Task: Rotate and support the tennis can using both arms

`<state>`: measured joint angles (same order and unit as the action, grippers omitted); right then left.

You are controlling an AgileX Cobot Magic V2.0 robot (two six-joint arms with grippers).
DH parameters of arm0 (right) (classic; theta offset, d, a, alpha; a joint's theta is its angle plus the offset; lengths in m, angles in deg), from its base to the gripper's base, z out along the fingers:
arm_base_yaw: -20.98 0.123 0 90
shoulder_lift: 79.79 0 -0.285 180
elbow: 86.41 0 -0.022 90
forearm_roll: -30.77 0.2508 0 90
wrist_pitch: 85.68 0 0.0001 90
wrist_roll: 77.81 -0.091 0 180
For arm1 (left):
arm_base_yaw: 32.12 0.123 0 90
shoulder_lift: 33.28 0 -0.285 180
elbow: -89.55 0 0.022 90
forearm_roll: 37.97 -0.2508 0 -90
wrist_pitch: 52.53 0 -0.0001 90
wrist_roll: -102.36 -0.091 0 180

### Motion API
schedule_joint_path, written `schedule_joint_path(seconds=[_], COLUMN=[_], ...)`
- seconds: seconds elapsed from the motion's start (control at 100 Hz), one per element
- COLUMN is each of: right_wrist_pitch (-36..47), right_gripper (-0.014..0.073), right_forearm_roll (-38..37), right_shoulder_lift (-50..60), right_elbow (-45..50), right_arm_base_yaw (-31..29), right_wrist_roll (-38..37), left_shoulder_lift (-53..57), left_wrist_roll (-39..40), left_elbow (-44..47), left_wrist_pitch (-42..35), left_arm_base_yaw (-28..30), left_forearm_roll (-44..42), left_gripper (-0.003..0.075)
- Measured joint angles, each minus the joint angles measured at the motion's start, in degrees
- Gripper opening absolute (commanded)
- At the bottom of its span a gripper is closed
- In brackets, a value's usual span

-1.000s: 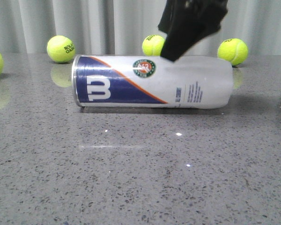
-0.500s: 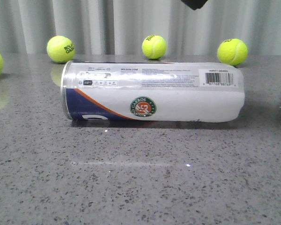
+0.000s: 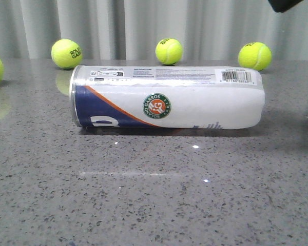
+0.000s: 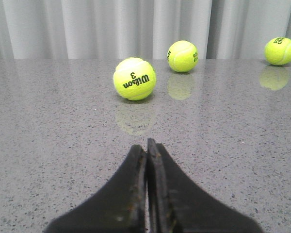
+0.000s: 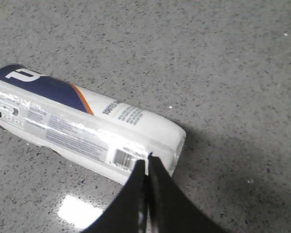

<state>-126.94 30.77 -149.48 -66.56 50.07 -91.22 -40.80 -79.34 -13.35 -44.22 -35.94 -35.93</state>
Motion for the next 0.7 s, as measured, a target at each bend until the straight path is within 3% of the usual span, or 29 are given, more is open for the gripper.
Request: schedule_joint_path(seconds=[0.24,0.7], right_wrist_pitch=[6.8,11.5], right_gripper=[-0.0057,-0.0057], right_forearm_roll=[-7.4,-11.5], right_shoulder_lift=[11.7,37.8], right_elbow=[10.6,26.3], right_arm_base_yaw=[0.0,0.0], right_wrist_roll=[-7.2,-7.7], left_shoulder_lift=[0.0,0.0], left_wrist_roll=[0.0,0.1], left_elbow=[0.0,-3.4], left_wrist_pitch=[-0.2,-1.1], left_arm_base_yaw=[0.0,0.0], left_forearm_roll=[0.0,0.1], left_gripper=[-0.0021,-0.0021])
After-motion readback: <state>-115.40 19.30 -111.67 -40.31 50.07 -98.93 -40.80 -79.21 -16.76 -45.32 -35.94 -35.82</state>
